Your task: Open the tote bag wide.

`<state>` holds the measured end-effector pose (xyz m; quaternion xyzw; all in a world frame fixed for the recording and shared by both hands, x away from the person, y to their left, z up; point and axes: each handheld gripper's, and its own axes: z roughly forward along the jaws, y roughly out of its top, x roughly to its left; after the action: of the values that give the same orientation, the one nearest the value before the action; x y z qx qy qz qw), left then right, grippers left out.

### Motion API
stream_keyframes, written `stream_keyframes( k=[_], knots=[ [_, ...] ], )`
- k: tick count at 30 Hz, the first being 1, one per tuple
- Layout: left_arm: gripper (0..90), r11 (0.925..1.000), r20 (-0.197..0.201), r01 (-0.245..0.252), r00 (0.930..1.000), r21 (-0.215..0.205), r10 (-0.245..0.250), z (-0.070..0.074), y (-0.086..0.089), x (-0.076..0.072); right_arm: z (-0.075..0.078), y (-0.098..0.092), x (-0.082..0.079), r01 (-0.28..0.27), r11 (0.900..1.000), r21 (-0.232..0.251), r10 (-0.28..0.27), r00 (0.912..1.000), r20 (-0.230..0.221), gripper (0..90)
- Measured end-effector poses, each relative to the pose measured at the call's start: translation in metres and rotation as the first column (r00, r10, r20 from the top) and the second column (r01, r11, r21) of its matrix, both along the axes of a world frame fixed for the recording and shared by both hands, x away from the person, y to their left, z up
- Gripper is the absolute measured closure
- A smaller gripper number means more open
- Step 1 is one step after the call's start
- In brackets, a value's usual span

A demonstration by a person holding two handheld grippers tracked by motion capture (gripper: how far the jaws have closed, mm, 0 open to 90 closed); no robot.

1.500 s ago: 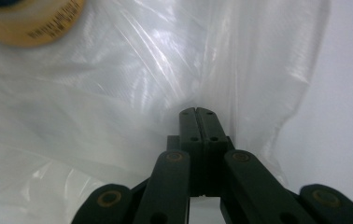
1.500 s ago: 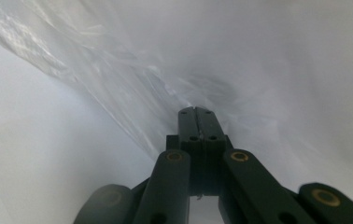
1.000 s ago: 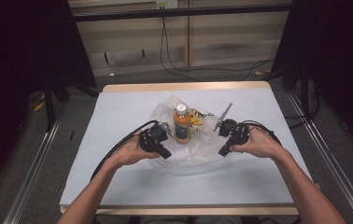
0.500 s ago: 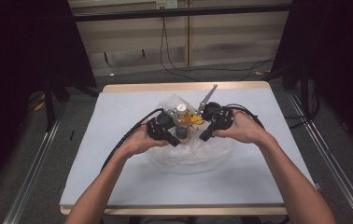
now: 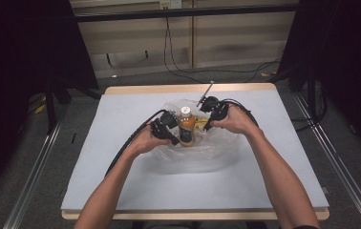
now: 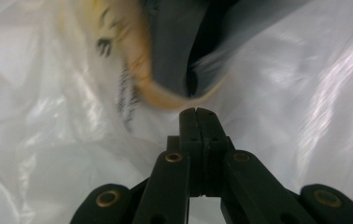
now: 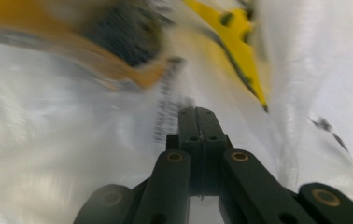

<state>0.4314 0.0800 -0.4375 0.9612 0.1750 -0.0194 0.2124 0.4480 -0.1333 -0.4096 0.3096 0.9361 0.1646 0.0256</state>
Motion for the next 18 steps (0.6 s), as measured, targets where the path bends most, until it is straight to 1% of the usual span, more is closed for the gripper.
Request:
stream_keyframes(
  k=[1, 2, 3, 4, 5, 6, 7, 8, 9, 10, 11, 12, 13, 14, 15, 16, 17, 18],
  knots=[
    [90.0, 1.0000, 0.000, 0.000, 1.0000, 0.008, 0.000, -0.005, 0.002, 0.003, -0.003, -0.003, 0.003, 0.015, 1.000, -0.006, -0.015, 0.9998, -0.009, 90.0],
    [90.0, 1.0000, 0.000, 0.000, 1.0000, 0.008, 0.000, -0.005, 0.002, 0.003, -0.007, -0.007, 0.006, 0.015, 1.000, -0.015, -0.015, 0.9998, -0.011, 90.0],
    [90.0, 0.9988, -0.005, 0.007, 1.0000, 0.049, -0.006, -0.008, 0.007, 0.004, -0.010, -0.011, 0.008, 0.015, 1.000, -0.027, -0.015, 0.9997, -0.017, 90.0],
    [90.0, 0.9978, -0.007, 0.008, 0.9999, 0.066, -0.007, -0.009, 0.010, 0.005, -0.013, -0.016, 0.009, 0.014, 0.999, -0.045, -0.015, 0.9994, -0.030, 90.0],
    [90.0, 0.9978, -0.007, 0.008, 0.9999, 0.066, -0.007, -0.009, 0.010, 0.005, -0.013, -0.016, 0.009, 0.014, 0.999, -0.045, -0.015, 0.9994, -0.030, 90.0],
    [90.0, 0.9981, -0.009, -0.005, 0.9999, 0.061, 0.006, -0.011, 0.013, 0.004, -0.016, -0.021, 0.010, 0.023, 0.999, -0.049, -0.024, 0.9991, -0.035, 90.0],
    [90.0, 0.9986, -0.016, -0.017, 0.9997, 0.050, 0.018, -0.011, 0.016, 0.005, -0.020, -0.032, 0.014, 0.041, 0.998, -0.046, -0.043, 0.9981, -0.045, 90.0],
    [90.0, 0.9980, -0.009, 0.003, 1.0000, 0.064, -0.002, -0.012, 0.021, 0.005, -0.021, -0.038, 0.017, 0.052, 0.998, -0.031, -0.053, 0.9975, -0.047, 90.0],
    [90.0, 0.9980, -0.009, 0.003, 1.0000, 0.064, -0.002, -0.012, 0.021, 0.005, -0.022, -0.044, 0.019, 0.068, 0.997, -0.026, -0.070, 0.9962, -0.052, 90.0],
    [90.0, 0.9970, -0.024, 0.020, 0.9995, 0.075, -0.018, -0.012, 0.024, 0.004, -0.023, -0.050, 0.022, 0.079, 0.997, -0.017, -0.080, 0.9956, -0.049, 90.0],
    [90.0, 0.9977, -0.036, 0.003, 0.9993, 0.068, -0.001, -0.012, 0.025, 0.002, -0.024, -0.055, 0.025, 0.088, 0.996, -0.013, -0.089, 0.9948, -0.050, 90.0],
    [90.0, 0.9983, -0.028, 0.010, 0.9996, 0.057, -0.008, -0.013, 0.027, 0.002, -0.025, -0.060, 0.028, 0.104, 0.995, -0.010, -0.104, 0.9929, -0.057, 90.0],
    [90.0, 0.9983, -0.028, 0.010, 0.9996, 0.057, -0.008, -0.013, 0.027, 0.002, -0.025, -0.060, 0.028, 0.104, 0.995, -0.010, -0.104, 0.9929, -0.057, 90.0],
    [90.0, 0.9980, -0.039, 0.023, 0.9990, 0.059, -0.020, -0.013, 0.029, 0.002, -0.026, -0.064, 0.030, 0.120, 0.993, 0.000, -0.120, 0.9907, -0.065, 90.0],
    [90.0, 0.9960, -0.030, 0.048, 0.9985, 0.075, -0.046, -0.014, 0.030, -0.001, -0.031, -0.072, 0.035, 0.125, 0.992, -0.005, -0.125, 0.9896, -0.071, 90.0],
    [90.0, 0.9959, -0.031, 0.050, 0.9984, 0.075, -0.047, -0.014, 0.030, -0.004, -0.033, -0.074, 0.037, 0.140, 0.990, -0.005, -0.140, 0.9869, -0.079, 90.0],
    [90.0, 0.9968, -0.029, 0.044, 0.9987, 0.067, -0.042, -0.014, 0.030, -0.006, -0.036, -0.077, 0.039, 0.142, 0.990, -0.009, -0.142, 0.9862, -0.085, 90.0],
    [90.0, 0.9969, -0.030, 0.045, 0.9986, 0.065, -0.043, -0.015, 0.030, -0.007, -0.040, -0.078, 0.040, 0.149, 0.989, -0.015, -0.150, 0.9852, -0.082, 90.0]
  ],
)
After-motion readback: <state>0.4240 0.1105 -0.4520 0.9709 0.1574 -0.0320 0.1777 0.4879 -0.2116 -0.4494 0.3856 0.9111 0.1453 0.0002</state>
